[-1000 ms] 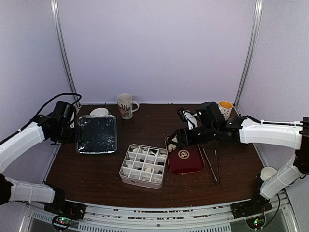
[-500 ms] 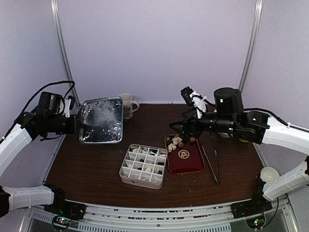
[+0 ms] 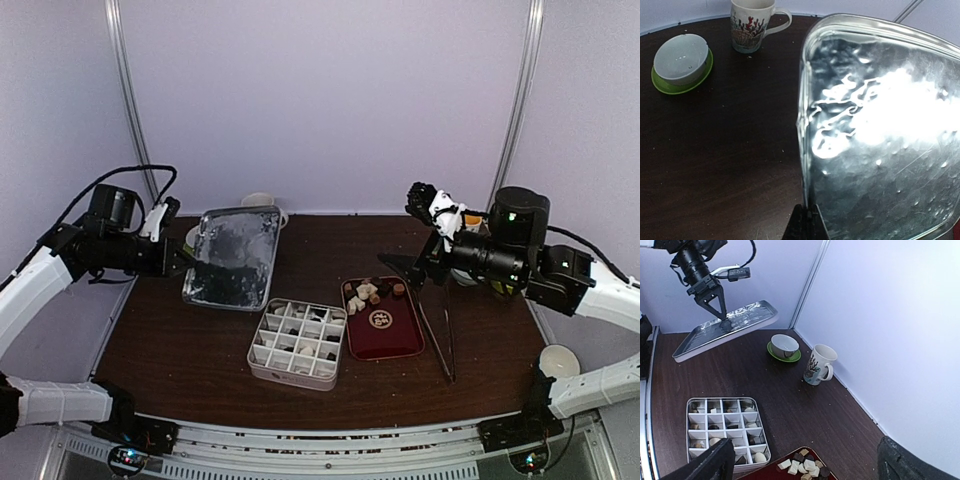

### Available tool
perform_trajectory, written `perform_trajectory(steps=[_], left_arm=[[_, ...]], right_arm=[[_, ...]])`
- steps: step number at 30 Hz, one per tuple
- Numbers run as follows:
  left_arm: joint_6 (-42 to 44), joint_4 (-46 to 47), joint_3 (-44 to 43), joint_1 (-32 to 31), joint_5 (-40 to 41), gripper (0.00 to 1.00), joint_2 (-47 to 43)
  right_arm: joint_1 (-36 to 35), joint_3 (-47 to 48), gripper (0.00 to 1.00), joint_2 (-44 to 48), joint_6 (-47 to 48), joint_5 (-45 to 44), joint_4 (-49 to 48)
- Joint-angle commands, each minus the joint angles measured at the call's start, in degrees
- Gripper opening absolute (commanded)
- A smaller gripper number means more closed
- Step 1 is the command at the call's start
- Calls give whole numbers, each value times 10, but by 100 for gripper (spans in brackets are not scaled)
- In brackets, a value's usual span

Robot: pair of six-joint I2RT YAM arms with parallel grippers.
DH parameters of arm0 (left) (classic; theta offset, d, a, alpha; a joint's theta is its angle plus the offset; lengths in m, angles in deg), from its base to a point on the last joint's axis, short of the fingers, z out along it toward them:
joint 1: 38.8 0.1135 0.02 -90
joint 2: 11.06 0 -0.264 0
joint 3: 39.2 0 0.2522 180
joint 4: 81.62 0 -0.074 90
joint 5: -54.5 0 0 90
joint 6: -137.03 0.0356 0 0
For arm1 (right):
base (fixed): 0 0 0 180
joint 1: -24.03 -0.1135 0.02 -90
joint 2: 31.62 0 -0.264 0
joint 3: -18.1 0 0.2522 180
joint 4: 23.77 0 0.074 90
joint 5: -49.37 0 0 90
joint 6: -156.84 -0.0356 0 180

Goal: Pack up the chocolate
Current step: Pick up the box lid from the center of the board, then pass from the left arm to the right

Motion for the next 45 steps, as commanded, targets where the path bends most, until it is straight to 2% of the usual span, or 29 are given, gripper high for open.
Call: perform_trajectory(steps=[1,12,24,45], left_arm=[[4,26,-25,-16,-32,0,15],[-7,-10,-80,-108,-10,0,94],[-20,-11,-92,-139,-21,0,131],[-30,-32,-99,-148,-31,0,145]], right_arm=[[-18,24,100,14,67,28,30],[-81,8,100,21,234,-60,61],[-100,-18,100,31,261,-94,49],[-110,-37,100,35,294,-106,28]])
